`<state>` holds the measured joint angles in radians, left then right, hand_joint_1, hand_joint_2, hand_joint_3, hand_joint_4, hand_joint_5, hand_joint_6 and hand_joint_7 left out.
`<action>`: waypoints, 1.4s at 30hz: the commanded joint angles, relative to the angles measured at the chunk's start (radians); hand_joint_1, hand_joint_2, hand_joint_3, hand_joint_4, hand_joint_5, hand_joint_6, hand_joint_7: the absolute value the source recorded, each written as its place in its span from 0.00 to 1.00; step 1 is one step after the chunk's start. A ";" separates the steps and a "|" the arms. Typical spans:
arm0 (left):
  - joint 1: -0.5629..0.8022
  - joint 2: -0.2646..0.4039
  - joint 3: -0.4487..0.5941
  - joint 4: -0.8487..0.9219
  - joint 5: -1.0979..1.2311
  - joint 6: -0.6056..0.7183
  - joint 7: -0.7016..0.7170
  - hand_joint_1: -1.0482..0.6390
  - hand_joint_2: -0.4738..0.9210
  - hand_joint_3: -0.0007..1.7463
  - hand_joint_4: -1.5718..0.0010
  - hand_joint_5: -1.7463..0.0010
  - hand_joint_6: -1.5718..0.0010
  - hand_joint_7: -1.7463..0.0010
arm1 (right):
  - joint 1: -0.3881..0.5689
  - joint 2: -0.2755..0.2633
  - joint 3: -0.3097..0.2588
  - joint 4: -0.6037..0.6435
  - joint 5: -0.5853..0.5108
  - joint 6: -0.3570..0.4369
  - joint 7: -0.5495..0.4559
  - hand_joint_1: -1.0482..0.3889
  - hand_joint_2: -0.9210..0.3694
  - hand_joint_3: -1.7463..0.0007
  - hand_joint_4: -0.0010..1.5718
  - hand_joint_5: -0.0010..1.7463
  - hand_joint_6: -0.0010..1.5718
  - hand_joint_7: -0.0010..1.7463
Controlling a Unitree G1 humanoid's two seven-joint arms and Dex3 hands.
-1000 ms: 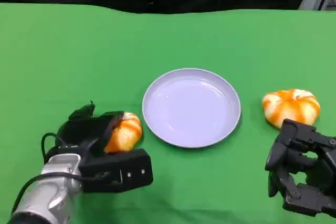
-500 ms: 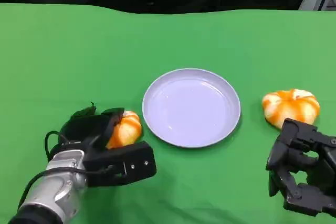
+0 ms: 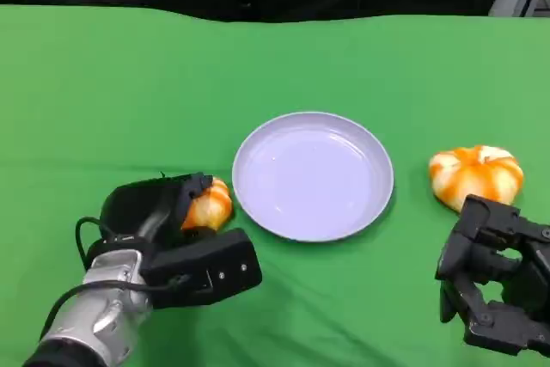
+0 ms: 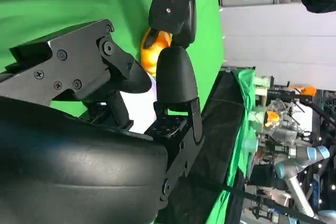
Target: Grasp the bread from the table and place it into the plate.
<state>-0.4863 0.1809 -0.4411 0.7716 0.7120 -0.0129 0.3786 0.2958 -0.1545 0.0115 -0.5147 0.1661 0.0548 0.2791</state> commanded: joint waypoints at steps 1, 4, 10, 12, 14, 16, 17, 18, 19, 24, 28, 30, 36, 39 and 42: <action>0.012 0.021 0.013 0.027 -0.012 -0.035 0.051 0.62 1.00 0.06 0.26 0.70 0.23 0.93 | 0.008 -0.006 -0.004 -0.012 -0.005 -0.010 -0.008 0.70 0.20 0.39 0.49 1.00 0.42 0.88; 0.014 0.023 0.025 0.041 -0.026 -0.075 0.088 0.62 0.98 0.18 0.47 0.08 0.53 0.21 | 0.010 -0.007 -0.003 -0.014 -0.007 -0.011 -0.009 0.70 0.20 0.38 0.49 1.00 0.42 0.88; 0.014 0.036 0.036 0.029 -0.036 -0.090 0.099 0.57 0.96 0.21 0.53 0.00 0.69 0.00 | 0.011 -0.007 -0.004 -0.021 -0.002 0.003 -0.012 0.70 0.20 0.38 0.49 1.00 0.42 0.88; 0.011 0.041 0.037 0.030 -0.036 -0.099 0.109 0.57 0.95 0.22 0.52 0.00 0.66 0.02 | 0.010 -0.007 -0.003 -0.019 -0.002 -0.001 -0.011 0.71 0.20 0.38 0.49 1.00 0.42 0.88; 0.011 0.048 0.044 0.023 -0.041 -0.105 0.111 0.57 0.95 0.22 0.53 0.00 0.67 0.01 | 0.010 -0.010 -0.003 -0.020 -0.001 0.002 -0.010 0.70 0.20 0.38 0.49 1.00 0.42 0.88; 0.013 0.054 0.054 0.010 -0.047 -0.116 0.119 0.57 0.95 0.22 0.52 0.00 0.67 0.00 | 0.012 -0.010 -0.003 -0.024 -0.001 0.003 -0.010 0.70 0.20 0.38 0.49 1.00 0.41 0.88; 0.013 0.056 0.058 0.002 -0.048 -0.118 0.124 0.58 0.95 0.22 0.52 0.00 0.67 0.00 | 0.013 -0.010 -0.003 -0.024 -0.002 0.003 -0.011 0.70 0.20 0.38 0.49 1.00 0.42 0.88; 0.014 0.057 0.061 -0.003 -0.048 -0.119 0.128 0.57 0.95 0.23 0.51 0.00 0.66 0.00 | 0.013 -0.009 -0.003 -0.024 -0.003 0.003 -0.012 0.71 0.20 0.38 0.49 1.00 0.42 0.88; 0.013 0.061 0.065 -0.019 -0.048 -0.114 0.123 0.57 0.95 0.23 0.51 0.00 0.66 0.00 | 0.014 -0.009 -0.002 -0.026 -0.005 0.004 -0.014 0.71 0.20 0.38 0.49 1.00 0.42 0.88; 0.013 0.072 0.079 -0.135 -0.044 -0.076 0.082 0.56 0.95 0.24 0.50 0.00 0.65 0.00 | 0.012 -0.016 -0.003 -0.031 -0.004 0.015 -0.011 0.70 0.20 0.38 0.49 1.00 0.42 0.88; 0.016 0.074 0.082 -0.202 -0.041 -0.084 0.068 0.56 0.95 0.26 0.49 0.00 0.63 0.00 | 0.011 -0.016 -0.004 -0.031 -0.003 0.018 -0.009 0.70 0.20 0.38 0.49 1.00 0.41 0.88; 0.007 0.069 0.078 -0.242 -0.038 -0.113 0.074 0.56 0.82 0.47 0.46 0.00 0.60 0.00 | 0.011 -0.013 -0.002 -0.027 -0.005 0.010 -0.010 0.70 0.19 0.38 0.49 1.00 0.41 0.88; -0.015 0.050 0.062 -0.329 -0.022 -0.127 0.040 0.53 0.77 0.56 0.47 0.00 0.59 0.04 | 0.009 -0.010 -0.002 -0.021 0.003 0.007 -0.007 0.70 0.20 0.39 0.49 1.00 0.41 0.88; -0.068 0.008 0.034 -0.357 -0.008 -0.096 -0.023 0.54 0.79 0.48 0.46 0.00 0.45 0.30 | 0.011 -0.007 0.003 -0.026 -0.007 0.012 -0.015 0.70 0.20 0.39 0.50 1.00 0.42 0.88; -0.112 -0.029 0.005 -0.327 0.018 -0.090 -0.032 0.56 0.81 0.44 0.46 0.00 0.47 0.25 | 0.010 -0.010 0.004 -0.028 -0.002 0.015 -0.011 0.71 0.20 0.38 0.50 1.00 0.42 0.88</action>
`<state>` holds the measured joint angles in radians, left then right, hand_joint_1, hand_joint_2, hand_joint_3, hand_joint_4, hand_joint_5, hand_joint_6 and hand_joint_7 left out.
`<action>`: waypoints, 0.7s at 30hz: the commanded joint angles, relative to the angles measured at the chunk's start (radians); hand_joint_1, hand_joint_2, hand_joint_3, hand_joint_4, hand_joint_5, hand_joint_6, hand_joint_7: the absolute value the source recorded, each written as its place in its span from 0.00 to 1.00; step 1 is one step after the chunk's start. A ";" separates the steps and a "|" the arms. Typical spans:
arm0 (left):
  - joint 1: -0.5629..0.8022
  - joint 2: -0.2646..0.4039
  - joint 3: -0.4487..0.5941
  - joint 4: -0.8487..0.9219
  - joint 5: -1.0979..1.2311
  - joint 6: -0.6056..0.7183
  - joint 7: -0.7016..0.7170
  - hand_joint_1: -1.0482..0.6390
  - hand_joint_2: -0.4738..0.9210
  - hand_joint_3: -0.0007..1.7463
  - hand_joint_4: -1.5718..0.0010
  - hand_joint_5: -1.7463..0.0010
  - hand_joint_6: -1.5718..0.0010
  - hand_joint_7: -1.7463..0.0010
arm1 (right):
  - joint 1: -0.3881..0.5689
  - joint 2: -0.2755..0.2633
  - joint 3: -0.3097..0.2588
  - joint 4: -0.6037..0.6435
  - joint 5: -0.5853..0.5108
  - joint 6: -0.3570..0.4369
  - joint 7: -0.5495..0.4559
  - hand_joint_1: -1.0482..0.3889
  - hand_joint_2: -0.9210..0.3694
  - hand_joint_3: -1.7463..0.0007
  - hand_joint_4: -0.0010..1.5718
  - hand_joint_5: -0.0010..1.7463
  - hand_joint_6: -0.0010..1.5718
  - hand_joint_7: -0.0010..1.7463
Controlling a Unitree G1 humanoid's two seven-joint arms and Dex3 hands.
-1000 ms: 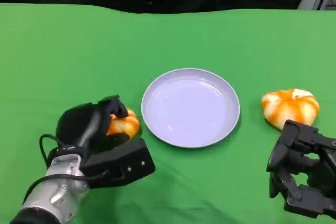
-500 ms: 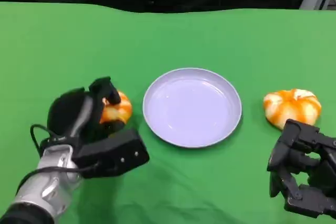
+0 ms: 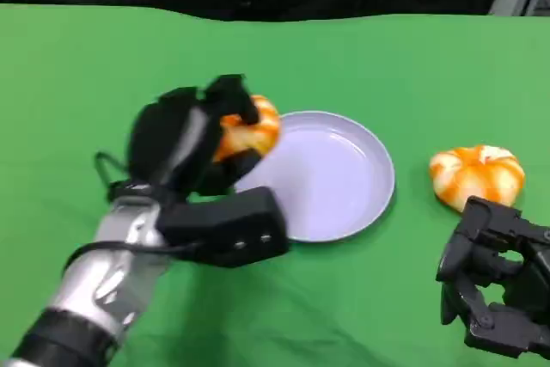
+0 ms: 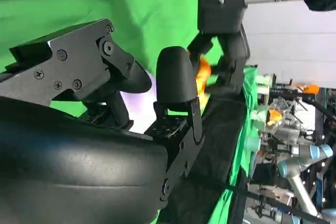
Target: Grasp the bread from the table and place it into the plate.
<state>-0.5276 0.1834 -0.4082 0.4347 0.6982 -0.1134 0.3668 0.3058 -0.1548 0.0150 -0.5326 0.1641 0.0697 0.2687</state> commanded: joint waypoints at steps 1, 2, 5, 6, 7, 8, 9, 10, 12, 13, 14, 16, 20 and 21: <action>-0.077 -0.037 -0.032 0.016 0.037 0.010 -0.020 0.56 0.82 0.43 0.47 0.00 0.48 0.23 | 0.000 -0.010 0.000 -0.011 0.002 0.001 0.000 0.71 0.19 0.38 0.50 1.00 0.42 0.88; -0.079 -0.039 -0.033 0.019 0.039 0.010 -0.019 0.56 0.82 0.43 0.47 0.00 0.49 0.22 | -0.001 -0.010 0.000 -0.011 0.003 0.002 0.001 0.71 0.19 0.38 0.50 1.00 0.42 0.88; -0.107 -0.063 -0.053 0.061 0.045 0.006 -0.026 0.56 0.82 0.42 0.46 0.00 0.49 0.23 | 0.002 -0.009 0.003 -0.016 0.001 0.004 -0.001 0.71 0.19 0.38 0.51 1.00 0.42 0.88; -0.127 -0.081 -0.067 0.091 0.050 0.003 -0.032 0.55 0.82 0.41 0.46 0.00 0.47 0.28 | 0.004 -0.009 0.006 -0.020 -0.001 0.005 -0.003 0.70 0.20 0.38 0.51 1.00 0.42 0.88; -0.148 -0.101 -0.083 0.131 0.054 0.001 -0.037 0.55 0.82 0.40 0.46 0.00 0.46 0.31 | 0.006 -0.006 0.009 -0.023 -0.007 0.002 -0.006 0.70 0.20 0.38 0.50 1.00 0.42 0.88; -0.163 -0.117 -0.096 0.165 0.059 0.002 -0.041 0.55 0.83 0.37 0.46 0.00 0.47 0.29 | 0.009 -0.005 0.012 -0.027 -0.011 0.003 -0.010 0.70 0.20 0.38 0.50 1.00 0.42 0.88; -0.172 -0.128 -0.101 0.191 0.059 0.001 -0.042 0.55 0.87 0.29 0.46 0.00 0.46 0.33 | 0.010 -0.005 0.015 -0.030 -0.014 0.006 -0.013 0.70 0.20 0.38 0.50 1.00 0.42 0.88; -0.179 -0.135 -0.104 0.211 0.058 -0.001 -0.041 0.55 0.89 0.25 0.46 0.00 0.46 0.35 | 0.012 -0.005 0.017 -0.033 -0.015 0.009 -0.014 0.70 0.20 0.38 0.50 1.00 0.42 0.88; -0.190 -0.146 -0.109 0.254 0.052 -0.013 -0.041 0.55 0.94 0.20 0.47 0.00 0.49 0.28 | 0.016 -0.005 0.021 -0.037 -0.018 0.005 -0.017 0.70 0.20 0.38 0.49 1.00 0.42 0.88; -0.196 -0.154 -0.111 0.283 0.047 -0.021 -0.039 0.55 0.95 0.18 0.47 0.00 0.50 0.24 | 0.019 -0.002 0.022 -0.036 -0.021 -0.005 -0.020 0.70 0.20 0.38 0.49 1.00 0.42 0.88; -0.203 -0.160 -0.111 0.313 0.042 -0.027 -0.039 0.55 0.98 0.15 0.47 0.00 0.50 0.28 | 0.021 -0.001 0.023 -0.036 -0.019 -0.008 -0.019 0.70 0.21 0.38 0.50 1.00 0.42 0.88; -0.214 -0.169 -0.112 0.356 0.039 -0.036 -0.033 0.55 0.99 0.13 0.47 0.00 0.49 0.30 | 0.024 -0.002 0.023 -0.038 -0.016 -0.010 -0.018 0.70 0.20 0.38 0.50 1.00 0.42 0.88; -0.233 -0.176 -0.114 0.426 0.041 -0.053 -0.012 0.55 1.00 0.12 0.47 0.00 0.41 0.50 | 0.028 0.002 0.028 -0.044 -0.026 -0.014 -0.030 0.70 0.21 0.38 0.50 1.00 0.42 0.89; -0.236 -0.177 -0.114 0.439 0.042 -0.056 -0.008 0.55 1.00 0.11 0.48 0.00 0.40 0.54 | 0.028 0.002 0.029 -0.044 -0.028 -0.015 -0.032 0.70 0.21 0.38 0.50 1.00 0.42 0.89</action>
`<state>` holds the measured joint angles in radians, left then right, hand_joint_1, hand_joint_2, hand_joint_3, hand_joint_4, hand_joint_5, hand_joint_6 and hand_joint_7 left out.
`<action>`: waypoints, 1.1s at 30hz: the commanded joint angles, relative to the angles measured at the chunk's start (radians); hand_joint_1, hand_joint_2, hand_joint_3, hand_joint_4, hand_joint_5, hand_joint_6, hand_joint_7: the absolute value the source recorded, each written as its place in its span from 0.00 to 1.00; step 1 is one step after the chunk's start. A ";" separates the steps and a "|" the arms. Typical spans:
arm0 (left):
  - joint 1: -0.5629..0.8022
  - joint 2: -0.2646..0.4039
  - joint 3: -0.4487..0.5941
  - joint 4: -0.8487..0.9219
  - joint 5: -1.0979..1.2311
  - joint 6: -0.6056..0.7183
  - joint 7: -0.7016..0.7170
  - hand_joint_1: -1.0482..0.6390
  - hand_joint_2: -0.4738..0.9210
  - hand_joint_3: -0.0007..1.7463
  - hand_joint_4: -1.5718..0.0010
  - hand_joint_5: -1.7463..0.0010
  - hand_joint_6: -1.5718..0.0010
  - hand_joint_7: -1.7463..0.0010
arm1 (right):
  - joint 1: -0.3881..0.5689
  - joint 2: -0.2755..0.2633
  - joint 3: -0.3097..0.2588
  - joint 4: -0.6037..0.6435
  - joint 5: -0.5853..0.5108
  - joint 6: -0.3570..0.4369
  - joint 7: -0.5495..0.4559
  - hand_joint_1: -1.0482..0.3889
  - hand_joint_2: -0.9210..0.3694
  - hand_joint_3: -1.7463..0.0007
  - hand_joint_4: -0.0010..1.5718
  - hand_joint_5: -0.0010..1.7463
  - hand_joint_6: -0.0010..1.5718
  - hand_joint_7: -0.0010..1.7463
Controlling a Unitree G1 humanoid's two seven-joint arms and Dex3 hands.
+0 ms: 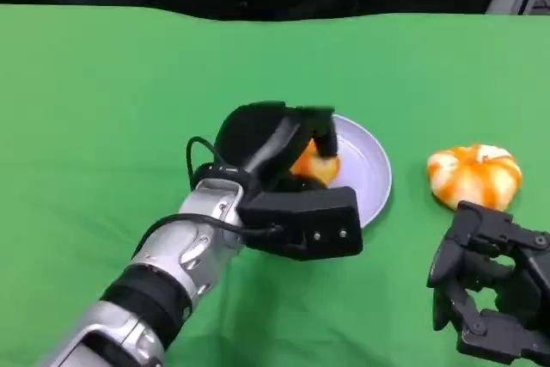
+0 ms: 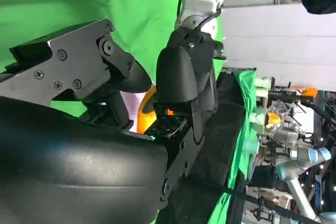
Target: Grasp the bread from the table and place it into the plate.
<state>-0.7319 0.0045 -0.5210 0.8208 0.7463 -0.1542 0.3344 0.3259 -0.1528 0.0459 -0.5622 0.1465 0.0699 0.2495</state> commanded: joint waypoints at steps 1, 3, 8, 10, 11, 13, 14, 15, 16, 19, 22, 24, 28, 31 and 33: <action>-0.033 0.000 0.001 0.068 -0.009 -0.012 0.024 0.55 1.00 0.11 0.48 0.00 0.39 0.55 | 0.009 -0.005 -0.003 -0.022 -0.003 -0.001 -0.009 0.70 0.21 0.37 0.50 1.00 0.42 0.89; -0.035 -0.003 0.004 0.091 -0.011 -0.013 0.026 0.56 1.00 0.11 0.49 0.00 0.36 0.64 | 0.011 -0.011 -0.005 -0.032 0.008 0.016 -0.004 0.69 0.21 0.37 0.50 1.00 0.42 0.89; -0.022 0.017 0.006 0.111 -0.028 -0.067 0.007 0.47 1.00 0.18 0.64 0.23 0.44 0.77 | 0.013 -0.010 -0.005 -0.041 0.006 0.021 -0.006 0.69 0.21 0.37 0.50 1.00 0.41 0.89; -0.014 0.040 -0.008 0.101 -0.023 -0.089 -0.023 0.28 1.00 0.30 0.80 0.76 0.66 0.95 | 0.014 -0.012 -0.005 -0.042 0.002 0.021 -0.006 0.69 0.21 0.37 0.50 1.00 0.41 0.89; -0.013 0.045 -0.012 0.098 -0.021 -0.094 -0.029 0.20 1.00 0.34 0.88 0.89 0.74 0.98 | 0.014 -0.012 -0.005 -0.043 0.001 0.022 -0.005 0.69 0.21 0.37 0.50 1.00 0.41 0.89; -0.010 0.056 -0.022 0.087 -0.014 -0.099 -0.048 0.16 1.00 0.36 0.92 0.96 0.79 0.99 | 0.013 -0.011 -0.006 -0.041 0.001 0.018 -0.005 0.69 0.21 0.37 0.50 1.00 0.41 0.89; -0.008 0.063 -0.028 0.079 -0.010 -0.099 -0.062 0.11 1.00 0.41 0.96 0.98 0.87 1.00 | 0.013 -0.010 -0.006 -0.039 0.000 0.014 -0.006 0.69 0.21 0.38 0.50 1.00 0.41 0.89; -0.006 0.068 -0.034 0.072 -0.007 -0.097 -0.071 0.07 1.00 0.44 0.98 0.99 0.93 1.00 | 0.013 -0.009 -0.006 -0.038 0.000 0.011 -0.006 0.69 0.22 0.38 0.50 1.00 0.41 0.89; -0.005 0.071 -0.037 0.066 -0.007 -0.096 -0.077 0.06 1.00 0.45 0.99 1.00 0.94 1.00 | 0.013 -0.009 -0.006 -0.037 0.000 0.009 -0.006 0.69 0.22 0.38 0.50 1.00 0.41 0.89; 0.000 0.087 -0.055 0.032 0.009 -0.082 -0.107 0.02 1.00 0.49 1.00 1.00 0.99 1.00 | 0.010 -0.007 -0.008 -0.033 0.014 0.014 0.000 0.69 0.21 0.38 0.50 1.00 0.42 0.89; 0.009 0.096 -0.054 0.004 0.008 -0.074 -0.122 0.01 1.00 0.51 1.00 1.00 1.00 1.00 | 0.009 -0.007 -0.008 -0.031 0.016 0.015 0.001 0.69 0.21 0.38 0.50 1.00 0.42 0.89; 0.017 0.103 -0.052 -0.016 0.008 -0.068 -0.128 0.01 1.00 0.51 1.00 1.00 1.00 1.00 | 0.008 -0.005 -0.007 -0.027 0.015 0.007 0.002 0.69 0.21 0.38 0.50 1.00 0.42 0.89; 0.043 0.121 -0.040 -0.081 -0.003 -0.050 -0.153 0.00 1.00 0.51 1.00 1.00 1.00 1.00 | 0.008 0.001 -0.002 -0.031 0.013 0.016 -0.004 0.68 0.21 0.38 0.51 1.00 0.42 0.89; 0.083 0.143 -0.008 -0.161 -0.041 -0.065 -0.182 0.01 1.00 0.49 1.00 1.00 1.00 1.00 | 0.006 0.002 0.004 -0.035 0.002 0.020 -0.011 0.68 0.22 0.38 0.51 1.00 0.42 0.89; 0.144 0.172 0.051 -0.286 -0.126 -0.087 -0.240 0.07 1.00 0.42 1.00 1.00 0.96 0.99 | 0.003 0.004 0.009 -0.031 -0.007 0.011 -0.014 0.68 0.22 0.38 0.50 1.00 0.42 0.89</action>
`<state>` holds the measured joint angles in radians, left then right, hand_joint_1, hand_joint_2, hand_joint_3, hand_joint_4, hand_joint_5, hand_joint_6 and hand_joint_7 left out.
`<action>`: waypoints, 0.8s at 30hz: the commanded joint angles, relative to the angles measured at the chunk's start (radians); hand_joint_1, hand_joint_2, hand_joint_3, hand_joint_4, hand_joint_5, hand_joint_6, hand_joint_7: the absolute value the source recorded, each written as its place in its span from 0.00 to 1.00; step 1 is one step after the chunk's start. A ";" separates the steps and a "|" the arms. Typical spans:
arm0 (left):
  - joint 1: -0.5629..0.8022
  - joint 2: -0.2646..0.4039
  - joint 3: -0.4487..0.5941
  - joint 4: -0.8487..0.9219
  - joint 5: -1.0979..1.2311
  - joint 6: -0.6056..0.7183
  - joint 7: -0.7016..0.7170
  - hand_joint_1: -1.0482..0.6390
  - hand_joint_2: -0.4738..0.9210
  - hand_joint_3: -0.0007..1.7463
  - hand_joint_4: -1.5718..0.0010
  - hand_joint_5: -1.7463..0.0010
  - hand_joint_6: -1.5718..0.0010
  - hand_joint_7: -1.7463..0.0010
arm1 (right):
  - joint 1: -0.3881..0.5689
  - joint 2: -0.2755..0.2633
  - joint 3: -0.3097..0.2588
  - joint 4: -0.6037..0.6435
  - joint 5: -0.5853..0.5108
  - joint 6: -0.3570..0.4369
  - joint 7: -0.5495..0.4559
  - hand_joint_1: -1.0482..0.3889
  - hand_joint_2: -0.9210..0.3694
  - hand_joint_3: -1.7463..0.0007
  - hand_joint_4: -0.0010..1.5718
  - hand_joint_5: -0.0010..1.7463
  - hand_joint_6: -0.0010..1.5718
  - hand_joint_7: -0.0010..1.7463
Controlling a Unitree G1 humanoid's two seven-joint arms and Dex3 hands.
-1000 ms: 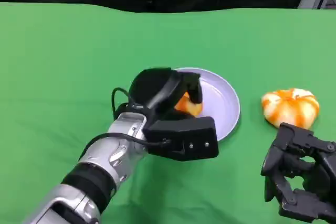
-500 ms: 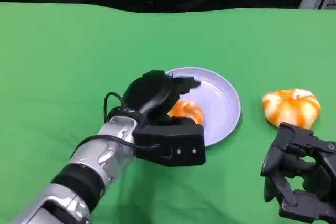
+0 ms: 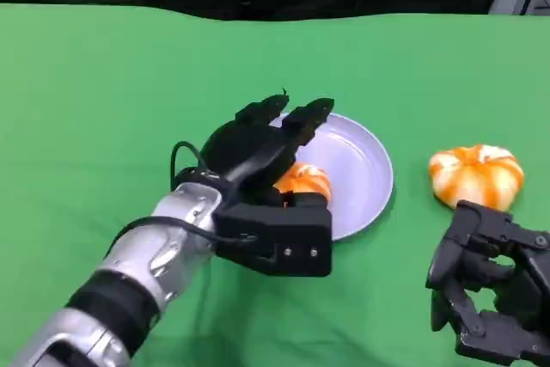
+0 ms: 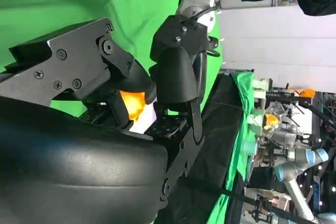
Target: Grasp the bread from the table and place it into the plate.
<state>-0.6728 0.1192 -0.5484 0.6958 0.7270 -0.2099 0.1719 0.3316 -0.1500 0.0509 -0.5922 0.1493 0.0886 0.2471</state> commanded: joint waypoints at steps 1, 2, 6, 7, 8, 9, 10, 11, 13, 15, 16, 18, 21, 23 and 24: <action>0.123 0.068 0.113 -0.239 -0.153 -0.025 -0.108 0.19 1.00 0.31 0.97 0.99 0.89 0.97 | -0.004 0.004 0.006 0.001 -0.011 -0.011 -0.014 0.68 0.22 0.38 0.50 1.00 0.42 0.89; 0.151 0.074 0.137 -0.295 -0.182 -0.016 -0.131 0.29 1.00 0.24 0.92 0.97 0.83 0.96 | -0.005 0.005 0.008 0.003 -0.012 -0.012 -0.016 0.68 0.22 0.38 0.50 1.00 0.42 0.89; 0.290 0.067 0.290 -0.515 -0.513 0.003 -0.299 0.64 1.00 0.24 0.50 0.86 0.50 0.91 | -0.010 0.006 0.016 0.003 -0.021 -0.006 -0.023 0.68 0.22 0.38 0.51 1.00 0.42 0.89; 0.326 0.079 0.324 -0.581 -0.607 0.031 -0.363 0.66 0.98 0.28 0.41 0.82 0.43 0.89 | -0.012 0.005 0.017 0.002 -0.025 -0.002 -0.026 0.68 0.22 0.38 0.50 1.00 0.42 0.89; 0.364 0.090 0.358 -0.650 -0.694 0.064 -0.415 0.68 0.91 0.40 0.34 0.73 0.35 0.87 | -0.013 0.005 0.018 0.003 -0.029 -0.002 -0.028 0.68 0.22 0.38 0.50 1.00 0.42 0.89; 0.397 0.096 0.386 -0.709 -0.762 0.105 -0.448 0.68 0.81 0.54 0.32 0.57 0.27 0.81 | -0.015 0.005 0.019 0.004 -0.033 0.001 -0.029 0.68 0.22 0.38 0.50 1.00 0.42 0.89; 0.436 0.103 0.417 -0.779 -0.831 0.164 -0.473 0.68 0.74 0.66 0.33 0.36 0.27 0.63 | -0.016 0.004 0.021 0.002 -0.040 0.007 -0.033 0.68 0.21 0.38 0.50 1.00 0.42 0.89; 0.461 0.106 0.436 -0.826 -0.871 0.210 -0.486 0.67 0.71 0.72 0.35 0.23 0.32 0.46 | -0.016 0.003 0.022 0.000 -0.043 0.011 -0.036 0.68 0.21 0.38 0.50 1.00 0.42 0.88; 0.483 0.110 0.455 -0.880 -0.906 0.271 -0.500 0.66 0.68 0.76 0.37 0.12 0.37 0.29 | -0.016 0.003 0.023 -0.003 -0.048 0.016 -0.040 0.67 0.21 0.38 0.50 1.00 0.42 0.88; 0.572 0.132 0.510 -0.991 -1.008 0.370 -0.517 0.66 0.68 0.77 0.37 0.10 0.38 0.26 | -0.021 0.004 0.022 0.002 -0.049 0.021 -0.043 0.67 0.21 0.39 0.49 1.00 0.42 0.88; 0.650 0.151 0.557 -1.075 -1.094 0.439 -0.530 0.64 0.70 0.79 0.37 0.04 0.43 0.13 | -0.026 0.003 0.019 0.007 -0.048 0.024 -0.045 0.68 0.21 0.39 0.49 1.00 0.42 0.88; 0.808 0.167 0.647 -1.189 -1.275 0.535 -0.562 0.64 0.72 0.81 0.36 0.01 0.47 0.04 | -0.039 0.001 0.010 0.026 -0.039 0.024 -0.038 0.69 0.21 0.39 0.48 1.00 0.42 0.88; 0.940 0.159 0.709 -1.238 -1.395 0.575 -0.584 0.62 0.72 0.84 0.36 0.00 0.49 0.00 | -0.050 -0.008 -0.004 0.042 -0.026 0.027 -0.026 0.69 0.20 0.40 0.48 1.00 0.41 0.88; 1.006 0.147 0.732 -1.236 -1.430 0.565 -0.604 0.62 0.73 0.83 0.36 0.00 0.49 0.00 | -0.056 -0.012 -0.015 0.054 -0.020 0.024 -0.019 0.70 0.19 0.40 0.48 1.00 0.41 0.88; 1.028 0.141 0.738 -1.229 -1.437 0.556 -0.612 0.62 0.74 0.82 0.36 0.00 0.49 0.00 | -0.059 -0.012 -0.021 0.062 -0.016 0.019 -0.015 0.71 0.19 0.40 0.48 1.00 0.41 0.88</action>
<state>0.3080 0.2664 0.1656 -0.5261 -0.6765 0.3602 -0.4092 0.2745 -0.1491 0.0537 -0.5470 0.1151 0.1127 0.2225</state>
